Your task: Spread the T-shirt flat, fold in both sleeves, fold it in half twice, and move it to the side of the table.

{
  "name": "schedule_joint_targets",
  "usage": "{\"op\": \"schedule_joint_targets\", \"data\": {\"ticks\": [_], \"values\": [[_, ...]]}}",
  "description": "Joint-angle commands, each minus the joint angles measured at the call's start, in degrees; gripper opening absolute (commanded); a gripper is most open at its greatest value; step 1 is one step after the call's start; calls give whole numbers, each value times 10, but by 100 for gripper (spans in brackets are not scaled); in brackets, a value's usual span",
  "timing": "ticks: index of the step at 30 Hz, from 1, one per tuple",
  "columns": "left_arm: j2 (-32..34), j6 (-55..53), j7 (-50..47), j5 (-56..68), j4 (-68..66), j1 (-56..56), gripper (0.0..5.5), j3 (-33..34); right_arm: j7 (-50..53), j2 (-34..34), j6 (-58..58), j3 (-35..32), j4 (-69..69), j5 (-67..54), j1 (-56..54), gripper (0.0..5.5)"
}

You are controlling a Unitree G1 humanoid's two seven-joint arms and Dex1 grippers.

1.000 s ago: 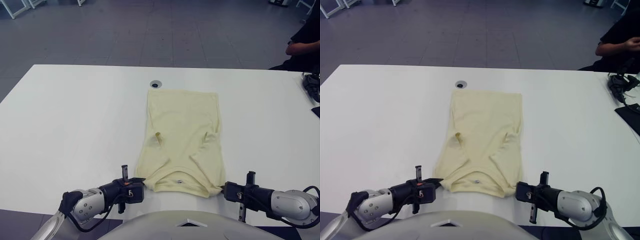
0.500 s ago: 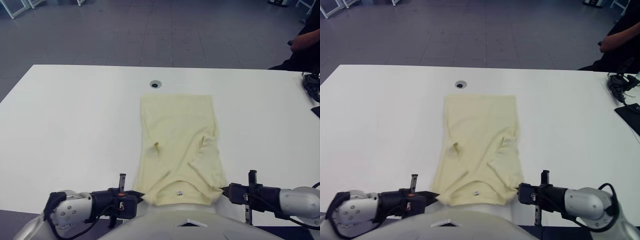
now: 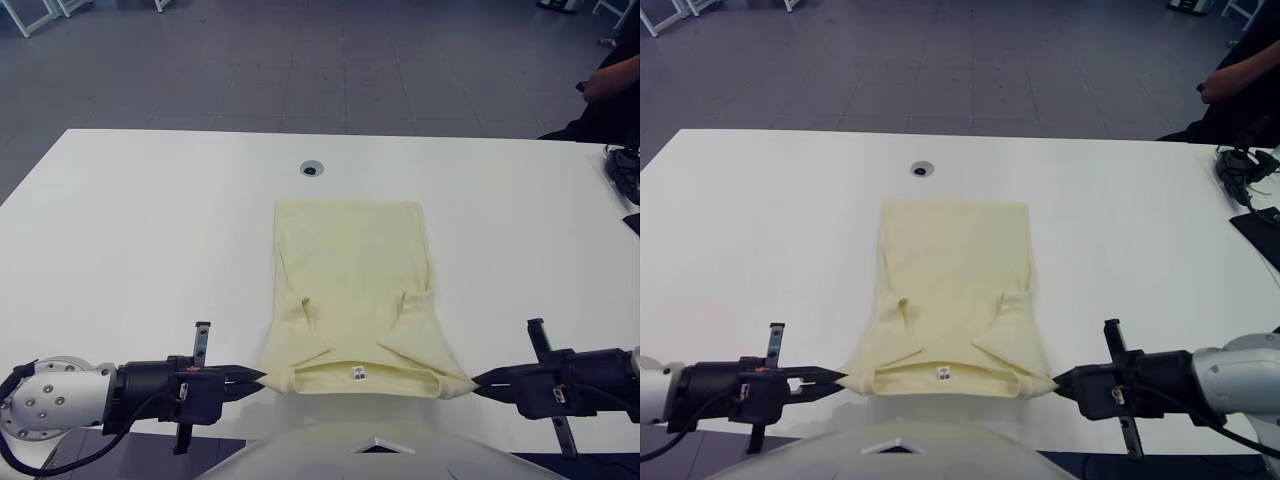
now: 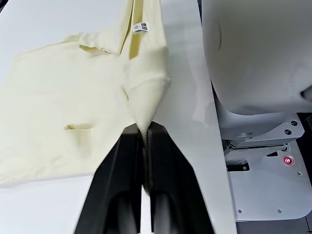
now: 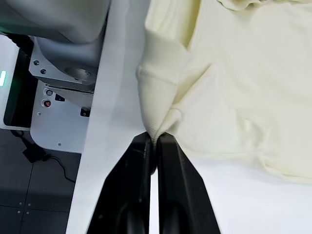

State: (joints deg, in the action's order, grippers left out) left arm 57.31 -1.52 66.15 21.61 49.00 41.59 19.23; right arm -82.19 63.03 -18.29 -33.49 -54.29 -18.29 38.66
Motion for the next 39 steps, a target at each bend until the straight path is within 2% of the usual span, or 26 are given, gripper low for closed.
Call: {"op": "schedule_joint_targets", "data": {"ticks": [1,5,8,12,16,22,29,33,39], "values": [[1,-20,13,34,21,-6,0,28,-12,34,-43,-28,-15,-51,-45,1],[3,-32,23,66,17,-27,0,37,-2,66,-89,-27,-10,-98,-102,1],[2,-51,15,91,-13,-73,0,24,18,106,-113,16,35,-135,-181,1],[2,-75,-17,57,-106,-211,0,-50,70,126,-111,174,138,-117,-358,1],[-36,-85,-66,-2,-206,-382,0,-133,96,85,-111,316,231,-43,-517,1],[-119,-35,-124,-135,-369,-554,0,-253,108,12,-85,444,366,62,-643,1],[-222,49,-182,-247,-560,-641,0,-346,168,-83,-63,529,476,173,-688,1],[-261,90,-221,-287,-628,-672,0,-363,223,-132,-35,555,544,237,-702,1],[-269,114,-260,-322,-672,-694,0,-354,293,-190,10,547,627,281,-722,1]]}}
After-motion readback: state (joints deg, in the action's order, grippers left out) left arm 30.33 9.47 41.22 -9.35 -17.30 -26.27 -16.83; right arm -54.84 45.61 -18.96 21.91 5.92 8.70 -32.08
